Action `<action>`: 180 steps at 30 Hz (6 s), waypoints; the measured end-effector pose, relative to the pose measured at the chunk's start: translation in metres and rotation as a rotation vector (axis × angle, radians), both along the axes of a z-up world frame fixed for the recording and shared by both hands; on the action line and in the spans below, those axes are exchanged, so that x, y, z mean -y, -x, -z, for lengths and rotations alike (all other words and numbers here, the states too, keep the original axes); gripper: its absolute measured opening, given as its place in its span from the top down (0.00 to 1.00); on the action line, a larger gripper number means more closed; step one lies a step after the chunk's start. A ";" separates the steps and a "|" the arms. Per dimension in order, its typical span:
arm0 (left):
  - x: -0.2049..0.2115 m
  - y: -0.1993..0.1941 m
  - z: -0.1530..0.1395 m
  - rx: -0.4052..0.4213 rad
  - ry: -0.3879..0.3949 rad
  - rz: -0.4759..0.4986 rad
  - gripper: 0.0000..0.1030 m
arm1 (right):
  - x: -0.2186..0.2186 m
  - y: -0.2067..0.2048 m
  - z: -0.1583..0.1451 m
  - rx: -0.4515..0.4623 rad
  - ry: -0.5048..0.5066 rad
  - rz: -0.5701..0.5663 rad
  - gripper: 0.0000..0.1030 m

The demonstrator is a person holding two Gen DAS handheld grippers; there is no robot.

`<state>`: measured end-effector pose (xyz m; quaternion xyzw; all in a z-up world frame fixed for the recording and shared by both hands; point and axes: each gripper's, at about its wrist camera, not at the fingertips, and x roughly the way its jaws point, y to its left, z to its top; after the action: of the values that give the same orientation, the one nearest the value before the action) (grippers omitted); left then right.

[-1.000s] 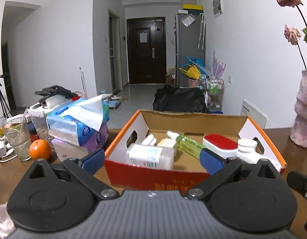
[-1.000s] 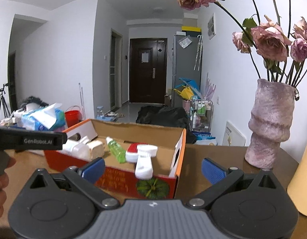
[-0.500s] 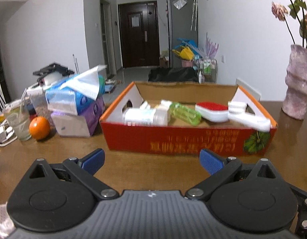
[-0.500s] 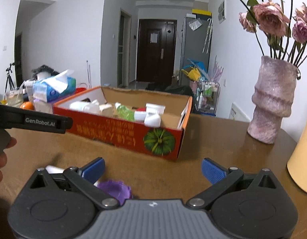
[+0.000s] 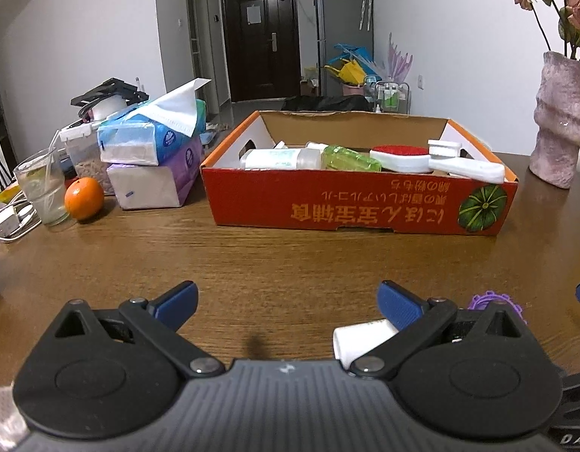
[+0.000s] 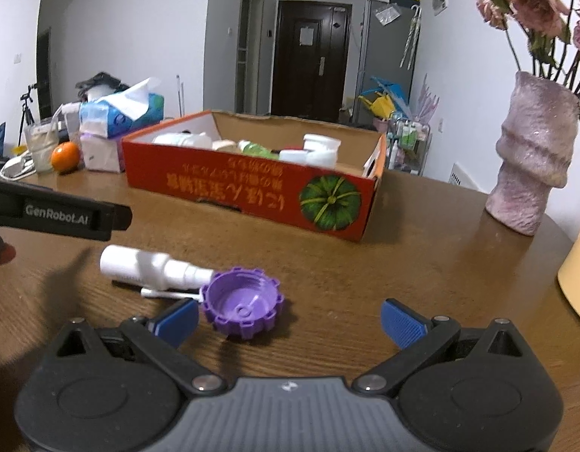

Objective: Organize rigid objects
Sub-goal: 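Lower the right tool onto the purple ridged cap and close on it, then close the left tool on the white nasal spray bottle while right tool holds purple cap, then lift the spray bottle with left tool while right tool carries purple cap to box, then lower the spray bottle with left tool while right tool lowers purple cap into box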

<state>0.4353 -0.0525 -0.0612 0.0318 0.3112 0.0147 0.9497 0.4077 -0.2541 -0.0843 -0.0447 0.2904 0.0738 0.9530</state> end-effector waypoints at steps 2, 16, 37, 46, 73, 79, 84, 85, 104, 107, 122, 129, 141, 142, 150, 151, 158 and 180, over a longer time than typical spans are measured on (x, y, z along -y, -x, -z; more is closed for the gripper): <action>0.001 0.000 0.000 -0.001 -0.001 -0.001 0.00 | -0.003 -0.002 0.002 -0.004 0.000 -0.008 0.01; 0.005 0.009 0.001 -0.010 0.008 -0.021 0.00 | -0.004 -0.024 0.009 -0.060 -0.092 -0.034 0.50; 0.037 0.021 0.003 -0.024 0.090 -0.056 0.00 | 0.035 -0.003 0.002 0.008 -0.113 0.061 0.50; 0.062 0.017 0.010 -0.041 0.101 -0.055 0.00 | 0.068 0.001 0.002 0.010 -0.127 0.108 0.50; 0.083 -0.007 0.036 -0.122 -0.001 -0.073 0.00 | 0.094 -0.005 0.007 -0.001 -0.126 0.136 0.50; 0.084 -0.006 0.031 -0.136 -0.027 -0.020 0.00 | 0.093 -0.006 0.008 0.000 -0.122 0.140 0.50; 0.086 -0.003 0.030 -0.136 -0.060 0.031 0.00 | 0.091 -0.004 0.008 0.006 -0.104 0.149 0.50; 0.085 -0.004 0.031 -0.138 -0.064 0.035 0.00 | 0.090 -0.004 0.008 0.008 -0.101 0.151 0.50; 0.075 -0.013 0.029 -0.147 0.067 0.020 0.00 | 0.090 -0.005 0.011 0.002 -0.084 0.190 0.50; 0.079 -0.017 0.029 -0.154 0.082 -0.003 0.00 | 0.090 -0.005 0.011 0.000 -0.084 0.187 0.50; 0.081 -0.013 0.029 -0.123 0.062 0.012 0.05 | 0.089 -0.006 0.011 -0.003 -0.090 0.183 0.50; 0.084 -0.003 0.016 -0.060 0.047 0.032 0.05 | 0.089 -0.004 0.010 0.008 -0.088 0.185 0.50; 0.076 0.016 -0.024 0.083 0.067 0.050 0.05 | 0.063 0.007 -0.002 0.065 -0.134 0.141 0.50; 0.074 0.016 -0.027 0.092 0.069 0.047 0.05 | 0.059 0.007 -0.004 0.072 -0.134 0.137 0.50; 0.056 0.013 -0.043 0.152 0.079 0.021 0.05 | 0.032 0.012 -0.021 0.142 -0.152 0.105 0.50; 0.053 0.012 -0.045 0.159 0.080 0.019 0.05 | 0.029 0.012 -0.023 0.151 -0.153 0.103 0.50; 0.037 0.003 -0.057 0.212 0.090 -0.002 0.05 | 0.009 0.003 -0.040 0.217 -0.156 0.095 0.50; 0.010 -0.060 -0.073 0.298 0.102 -0.058 0.05 | -0.022 -0.068 -0.060 0.303 -0.178 0.101 0.50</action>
<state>0.4957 -0.0630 0.0123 -0.0280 0.1682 0.0307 0.9849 0.4760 -0.2320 -0.0240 0.0438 0.1378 0.0439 0.9885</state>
